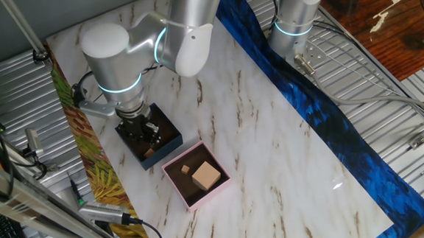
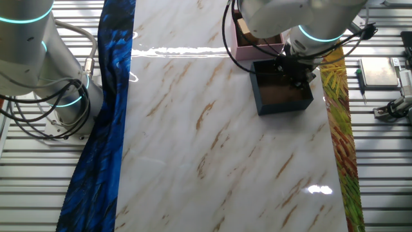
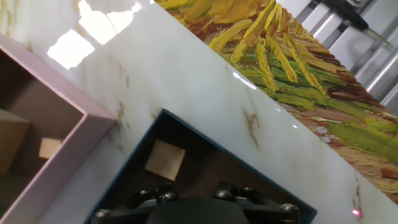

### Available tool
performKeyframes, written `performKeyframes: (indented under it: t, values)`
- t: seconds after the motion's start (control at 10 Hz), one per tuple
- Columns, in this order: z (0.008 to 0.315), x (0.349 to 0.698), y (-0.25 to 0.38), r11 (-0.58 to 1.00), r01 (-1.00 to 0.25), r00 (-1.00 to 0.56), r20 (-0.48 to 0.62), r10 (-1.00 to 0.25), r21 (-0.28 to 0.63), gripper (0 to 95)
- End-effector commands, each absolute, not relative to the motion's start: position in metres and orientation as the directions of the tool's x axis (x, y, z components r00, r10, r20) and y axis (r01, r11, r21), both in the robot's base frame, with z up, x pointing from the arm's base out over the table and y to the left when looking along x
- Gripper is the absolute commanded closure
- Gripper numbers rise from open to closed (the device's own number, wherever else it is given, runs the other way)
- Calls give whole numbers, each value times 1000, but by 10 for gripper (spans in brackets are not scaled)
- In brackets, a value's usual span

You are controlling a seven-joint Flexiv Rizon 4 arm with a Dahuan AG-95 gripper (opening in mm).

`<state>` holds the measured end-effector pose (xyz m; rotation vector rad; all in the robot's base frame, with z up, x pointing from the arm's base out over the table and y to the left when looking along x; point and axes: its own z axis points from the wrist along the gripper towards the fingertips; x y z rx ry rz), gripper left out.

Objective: Move an object from one box to another

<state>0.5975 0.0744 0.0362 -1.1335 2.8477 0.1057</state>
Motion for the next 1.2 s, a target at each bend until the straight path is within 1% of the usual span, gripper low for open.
performKeyframes:
  t: [0.1, 0.6, 1.2]
  values:
    - [38, 597, 74, 727, -685, -728, -96, -679, 45, 570]
    - [47, 598, 91, 760, -648, -761, -97, -641, 57, 570]
    - [45, 602, 94, 774, -630, -775, -101, -624, 57, 570]
